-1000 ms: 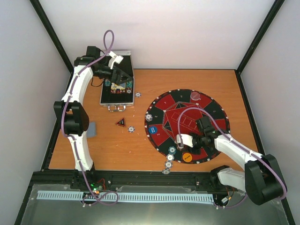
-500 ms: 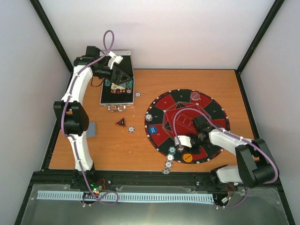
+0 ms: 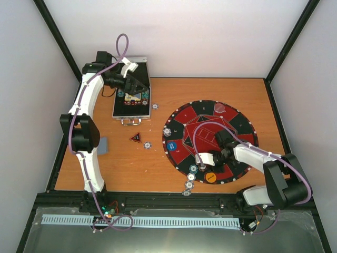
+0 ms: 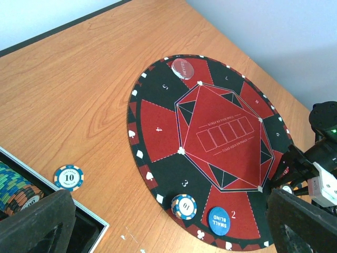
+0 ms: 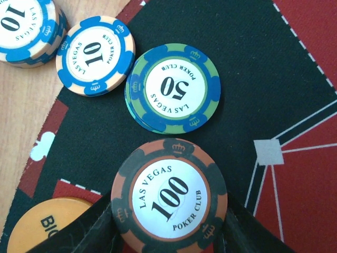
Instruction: Distribute texas hold em gaming equipment
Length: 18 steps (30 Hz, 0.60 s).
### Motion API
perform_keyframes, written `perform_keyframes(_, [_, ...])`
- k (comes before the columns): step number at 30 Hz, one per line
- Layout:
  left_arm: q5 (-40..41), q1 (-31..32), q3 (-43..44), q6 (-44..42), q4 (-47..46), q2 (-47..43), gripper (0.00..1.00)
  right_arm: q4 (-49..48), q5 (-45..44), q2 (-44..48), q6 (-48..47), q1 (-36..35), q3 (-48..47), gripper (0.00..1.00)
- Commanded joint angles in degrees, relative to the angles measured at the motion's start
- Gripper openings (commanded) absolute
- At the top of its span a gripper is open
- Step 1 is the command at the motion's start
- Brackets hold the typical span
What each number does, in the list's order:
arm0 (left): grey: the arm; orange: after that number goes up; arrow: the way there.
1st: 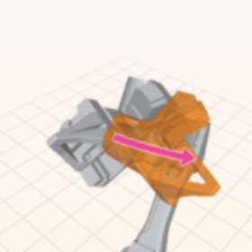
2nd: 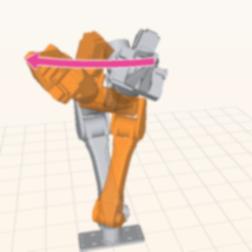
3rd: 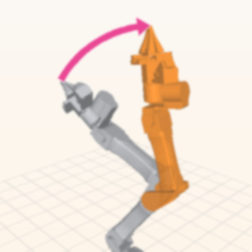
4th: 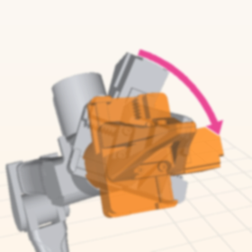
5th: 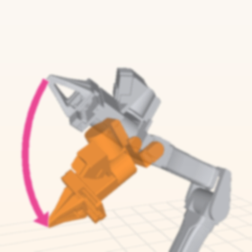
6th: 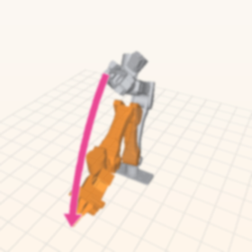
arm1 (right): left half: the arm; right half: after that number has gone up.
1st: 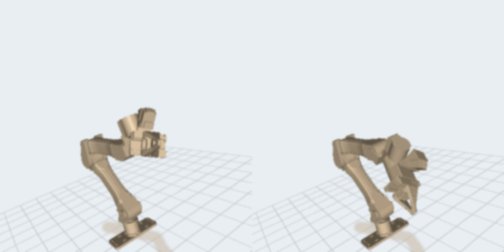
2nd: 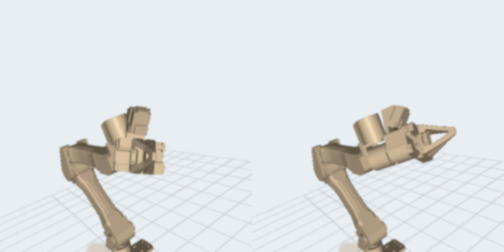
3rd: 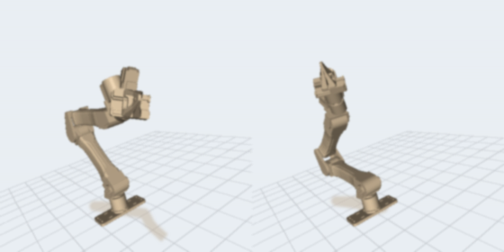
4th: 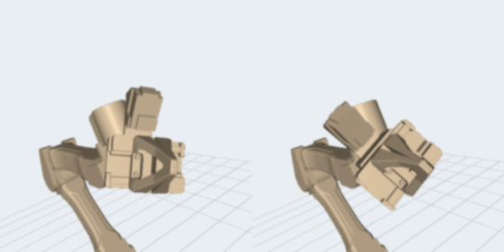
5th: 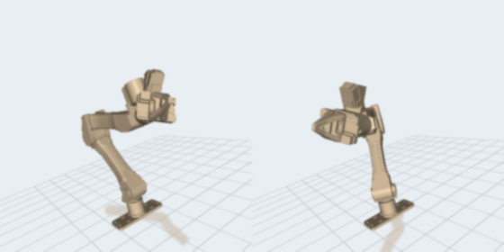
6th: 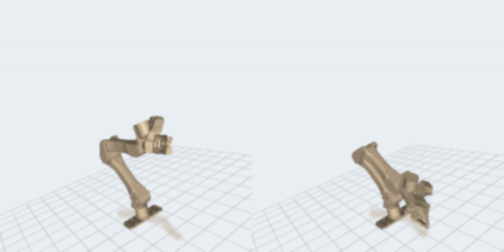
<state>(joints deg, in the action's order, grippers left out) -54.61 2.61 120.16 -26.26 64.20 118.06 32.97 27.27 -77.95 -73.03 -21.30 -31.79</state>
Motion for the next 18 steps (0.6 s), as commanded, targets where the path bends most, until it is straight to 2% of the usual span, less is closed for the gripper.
perform_keyframes(1, [-0.3, -0.6, 2.6, -2.2, 0.7, -1.3, 1.00, 0.0, -4.3, -0.7, -1.9, -0.6, 0.1, 0.43])
perform_keyframes(6, [0.0, -0.6, 2.5, -2.5, 0.9, -1.3, 1.00, 0.1, -5.3, 0.0, -2.1, -0.6, 0.5, 0.52])
perform_keyframes(10, [0.1, -0.6, 2.4, -2.7, 1.1, -1.5, 1.00, 0.3, -6.6, 0.8, -2.3, -0.6, 0.7, 0.62])
perform_keyframes(13, [0.2, -0.6, 2.3, -2.8, 1.0, -1.7, 1.00, 0.4, -7.1, 1.6, -2.5, -0.6, 0.9, 0.75])
perform_keyframes(15, [0.3, -0.6, 2.3, -2.9, 1.1, -1.9, 1.00, 0.8, -7.3, 2.2, -2.5, -0.6, 0.8, 0.98])
perform_keyframes(18, [0.7, -0.6, 2.3, -2.9, 0.8, -2.2, 1.00, 1.1, -7.8, 3.4, -2.6, -0.6, 0.7, 1.00])
